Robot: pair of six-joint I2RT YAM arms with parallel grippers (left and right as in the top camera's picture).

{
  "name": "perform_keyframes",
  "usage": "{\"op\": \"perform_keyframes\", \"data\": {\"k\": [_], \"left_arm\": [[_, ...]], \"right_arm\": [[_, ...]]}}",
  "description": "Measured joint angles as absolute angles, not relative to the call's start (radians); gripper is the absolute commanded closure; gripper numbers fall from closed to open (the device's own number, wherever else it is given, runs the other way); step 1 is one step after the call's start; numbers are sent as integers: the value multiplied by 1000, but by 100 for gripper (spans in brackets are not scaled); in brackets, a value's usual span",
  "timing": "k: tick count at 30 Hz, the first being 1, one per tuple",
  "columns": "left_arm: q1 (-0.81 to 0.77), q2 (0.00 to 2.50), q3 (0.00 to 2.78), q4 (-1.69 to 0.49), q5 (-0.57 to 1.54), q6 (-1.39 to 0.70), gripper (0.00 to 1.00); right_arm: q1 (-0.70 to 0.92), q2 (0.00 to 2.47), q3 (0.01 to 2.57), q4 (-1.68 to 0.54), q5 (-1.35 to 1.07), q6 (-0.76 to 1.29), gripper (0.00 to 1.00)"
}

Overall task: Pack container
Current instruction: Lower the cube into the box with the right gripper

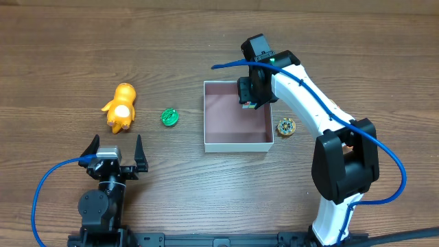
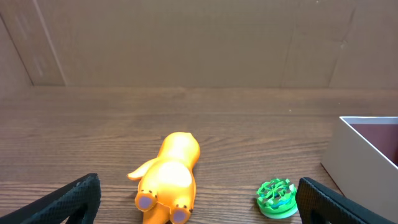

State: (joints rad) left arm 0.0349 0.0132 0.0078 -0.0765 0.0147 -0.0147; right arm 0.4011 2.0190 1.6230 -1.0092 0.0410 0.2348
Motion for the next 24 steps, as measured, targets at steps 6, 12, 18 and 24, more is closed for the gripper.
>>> {"op": "perform_keyframes", "data": {"k": [6,12,18,24], "left_arm": [[35,13,8,-76,15,-15,0],[35,13,8,-76,15,-15,0],[35,13,8,-76,15,-15,0],[35,13,8,-76,15,-15,0]], "right_arm": [[401,2019,1623,-1011,41,235,37],[401,2019,1623,-1012,42,235,37],[401,2019,1623,-1012,50,235,37],[401,2019,1631,-1042,56,235,37]]}}
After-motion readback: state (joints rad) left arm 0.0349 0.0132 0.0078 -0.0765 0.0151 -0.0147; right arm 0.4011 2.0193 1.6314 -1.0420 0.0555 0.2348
